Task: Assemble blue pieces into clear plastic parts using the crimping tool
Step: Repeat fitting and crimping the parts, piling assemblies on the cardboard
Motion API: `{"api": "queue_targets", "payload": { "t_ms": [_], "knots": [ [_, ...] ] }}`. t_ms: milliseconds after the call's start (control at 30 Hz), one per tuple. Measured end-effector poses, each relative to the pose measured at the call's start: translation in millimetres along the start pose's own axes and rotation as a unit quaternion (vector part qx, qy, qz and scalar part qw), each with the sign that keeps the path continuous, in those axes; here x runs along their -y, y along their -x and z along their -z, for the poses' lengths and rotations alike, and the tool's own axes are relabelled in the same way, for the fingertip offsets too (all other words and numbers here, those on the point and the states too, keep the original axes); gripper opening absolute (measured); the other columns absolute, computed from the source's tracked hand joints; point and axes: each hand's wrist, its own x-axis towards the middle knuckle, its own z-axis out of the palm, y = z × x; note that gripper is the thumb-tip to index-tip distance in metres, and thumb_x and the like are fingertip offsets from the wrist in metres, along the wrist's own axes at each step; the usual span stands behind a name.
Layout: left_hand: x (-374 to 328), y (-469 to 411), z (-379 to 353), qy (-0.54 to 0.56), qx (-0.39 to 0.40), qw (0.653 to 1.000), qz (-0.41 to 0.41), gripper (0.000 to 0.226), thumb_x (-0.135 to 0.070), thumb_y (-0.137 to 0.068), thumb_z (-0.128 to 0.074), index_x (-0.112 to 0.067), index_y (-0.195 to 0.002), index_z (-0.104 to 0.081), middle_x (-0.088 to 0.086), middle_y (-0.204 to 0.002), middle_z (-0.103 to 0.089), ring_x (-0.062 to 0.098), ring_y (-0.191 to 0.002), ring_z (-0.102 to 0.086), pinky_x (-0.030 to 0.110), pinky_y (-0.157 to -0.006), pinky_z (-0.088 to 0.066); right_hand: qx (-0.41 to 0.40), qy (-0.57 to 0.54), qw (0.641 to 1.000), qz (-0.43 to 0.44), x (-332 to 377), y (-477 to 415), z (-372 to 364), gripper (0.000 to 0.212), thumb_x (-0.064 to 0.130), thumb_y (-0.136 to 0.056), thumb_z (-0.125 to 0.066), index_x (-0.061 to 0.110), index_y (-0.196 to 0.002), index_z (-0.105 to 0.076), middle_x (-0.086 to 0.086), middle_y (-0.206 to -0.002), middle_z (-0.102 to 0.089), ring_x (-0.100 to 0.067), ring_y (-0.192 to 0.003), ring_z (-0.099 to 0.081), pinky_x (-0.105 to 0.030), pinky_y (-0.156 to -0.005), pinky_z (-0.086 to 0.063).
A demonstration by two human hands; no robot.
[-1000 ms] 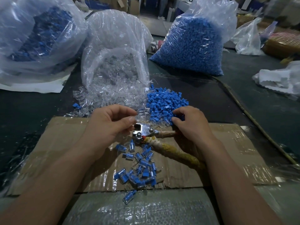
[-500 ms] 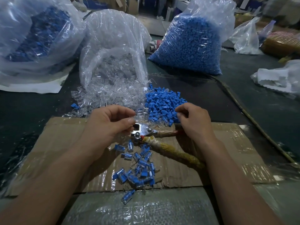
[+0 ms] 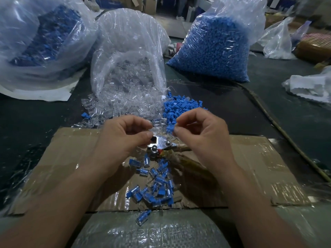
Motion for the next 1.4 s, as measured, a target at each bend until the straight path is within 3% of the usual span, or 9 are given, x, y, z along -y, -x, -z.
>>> {"api": "queue_targets", "payload": {
  "t_ms": [200, 433, 733, 900, 1000, 1100, 1400],
  "knots": [
    [-2, 2, -7, -0.001, 0.003, 1.0, -0.022, 0.018, -0.017, -0.055, -0.068, -0.015, -0.073, -0.065, 0.0, -0.065, -0.07, 0.008, -0.056, -0.064, 0.014, -0.054, -0.051, -0.018, 0.079, 0.991, 0.105, -1, 4, -16, 0.019, -0.003, -0.074, -0.067, 0.015, -0.077, -0.062, 0.009, -0.07, -0.058, -0.007, -0.07, -0.056, -0.015, -0.064, -0.048],
    [-2, 3, -10, -0.01, 0.008, 0.999, -0.039, 0.016, -0.016, -0.056, -0.069, -0.017, -0.072, -0.066, 0.0, -0.066, -0.07, 0.007, -0.056, -0.064, 0.015, -0.055, -0.052, -0.023, 0.118, 0.986, 0.118, -2, 5, -20, 0.009, 0.001, -0.074, -0.069, 0.008, -0.077, -0.064, 0.001, -0.072, -0.061, -0.009, -0.068, -0.054, -0.024, -0.063, -0.048],
    [0, 6, -12, -0.052, 0.013, 0.997, -0.063, 0.024, 0.003, -0.07, -0.071, -0.021, -0.071, -0.067, 0.002, -0.07, -0.071, 0.009, -0.06, -0.066, 0.014, -0.058, -0.052, -0.008, 0.147, 0.982, 0.116, -3, 6, -23, 0.007, 0.004, -0.074, -0.068, 0.008, -0.078, -0.064, -0.001, -0.074, -0.061, -0.011, -0.067, -0.055, -0.029, -0.063, -0.048],
    [-1, 3, -9, 0.028, 0.024, 0.999, -0.035, 0.008, -0.017, -0.057, -0.071, -0.019, -0.065, -0.07, 0.003, -0.062, -0.069, 0.01, -0.055, -0.063, 0.015, -0.053, -0.05, -0.007, 0.072, 0.992, 0.107, -5, 4, -23, 0.008, 0.009, -0.078, -0.068, 0.009, -0.085, -0.065, 0.012, -0.078, -0.055, -0.002, -0.073, -0.056, -0.016, -0.07, -0.049],
    [0, 1, -4, 0.072, 0.04, 0.997, -0.014, 0.012, -0.019, -0.054, -0.07, -0.023, -0.065, -0.073, 0.002, -0.059, -0.067, 0.009, -0.052, -0.062, 0.015, -0.052, -0.049, 0.034, 0.025, 0.996, 0.079, -6, 2, -21, 0.018, 0.02, -0.081, -0.067, 0.011, -0.096, -0.067, 0.016, -0.087, -0.058, -0.005, -0.085, -0.061, -0.02, -0.077, -0.052],
    [-1, 2, -2, 0.085, 0.062, 0.994, -0.006, 0.011, -0.019, -0.054, -0.069, -0.023, -0.064, -0.072, 0.002, -0.06, -0.067, 0.01, -0.052, -0.062, 0.016, -0.05, -0.05, 0.069, -0.034, 0.995, 0.059, -7, 3, -20, 0.02, 0.025, -0.079, -0.066, 0.019, -0.097, -0.067, 0.016, -0.086, -0.064, -0.002, -0.081, -0.064, -0.017, -0.072, -0.053],
    [-5, 3, -1, 0.113, 0.079, 0.989, 0.049, 0.009, -0.01, -0.054, -0.066, -0.018, -0.056, -0.07, 0.004, -0.052, -0.062, 0.008, -0.042, -0.056, 0.014, -0.039, -0.043, 0.093, -0.03, 0.989, 0.11, -12, 2, -16, 0.032, 0.005, -0.072, -0.072, 0.02, -0.099, -0.063, 0.016, -0.088, -0.062, -0.004, -0.084, -0.063, -0.017, -0.077, -0.052]
  ]
}}
